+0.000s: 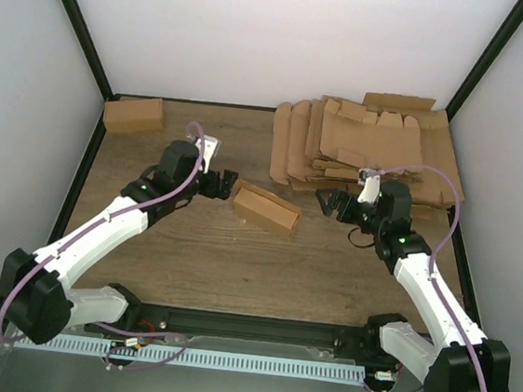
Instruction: Fold the paper box
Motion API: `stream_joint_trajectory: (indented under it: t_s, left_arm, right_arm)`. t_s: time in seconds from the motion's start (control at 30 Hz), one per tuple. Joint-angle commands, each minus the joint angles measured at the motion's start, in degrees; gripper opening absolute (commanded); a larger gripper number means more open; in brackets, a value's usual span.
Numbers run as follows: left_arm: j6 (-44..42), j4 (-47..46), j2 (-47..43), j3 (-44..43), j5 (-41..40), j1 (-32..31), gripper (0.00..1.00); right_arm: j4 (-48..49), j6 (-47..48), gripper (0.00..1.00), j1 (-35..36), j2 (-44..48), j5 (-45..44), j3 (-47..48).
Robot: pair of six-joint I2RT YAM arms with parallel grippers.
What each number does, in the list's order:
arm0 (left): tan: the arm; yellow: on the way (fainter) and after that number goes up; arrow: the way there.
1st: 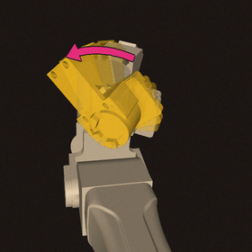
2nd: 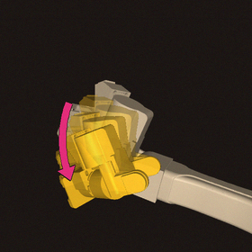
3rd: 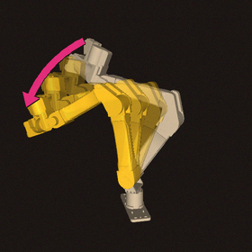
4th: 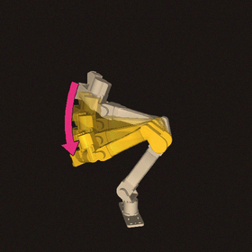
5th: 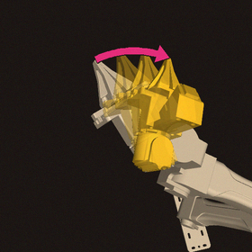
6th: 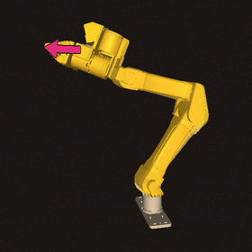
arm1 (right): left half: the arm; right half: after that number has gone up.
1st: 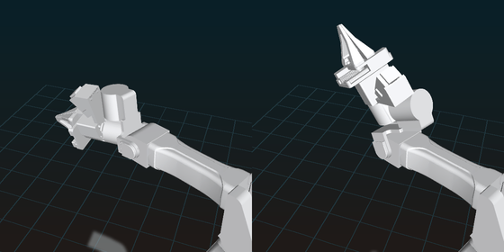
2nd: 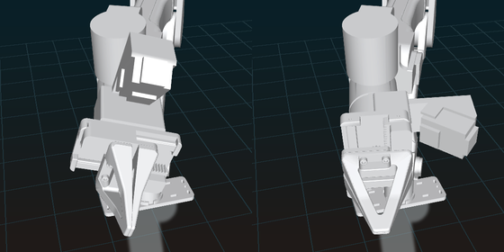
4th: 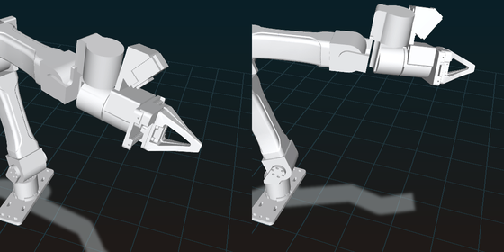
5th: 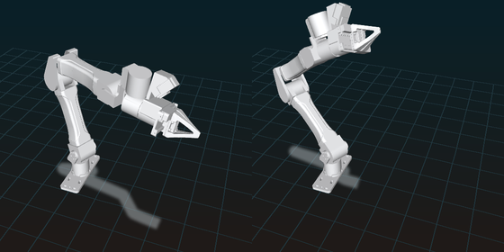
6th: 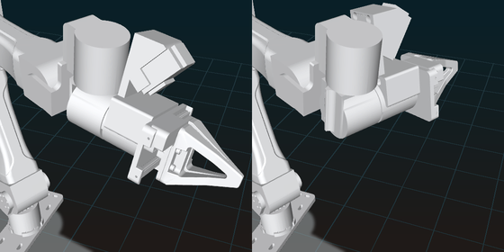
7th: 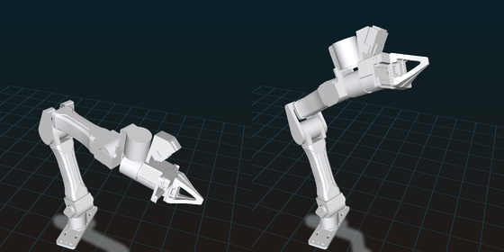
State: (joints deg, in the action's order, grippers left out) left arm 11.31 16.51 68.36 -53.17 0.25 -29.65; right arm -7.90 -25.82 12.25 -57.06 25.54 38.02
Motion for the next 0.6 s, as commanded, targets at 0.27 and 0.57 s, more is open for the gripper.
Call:
stream_joint_trajectory:
  t_s: [0.27,0.57]
  left_arm:
    - [0.0,-0.1,8.0,-1.1,4.8,0.1,0.9]
    - [-2.1,1.8,11.2,-2.3,5.8,0.2,0.83]
  right_arm:
    - [-10.0,-3.3,0.92,0.7,4.4,2.9,-1.7]
    - [-12.8,-4.2,0.85,10.5,1.3,-1.7,-1.0]
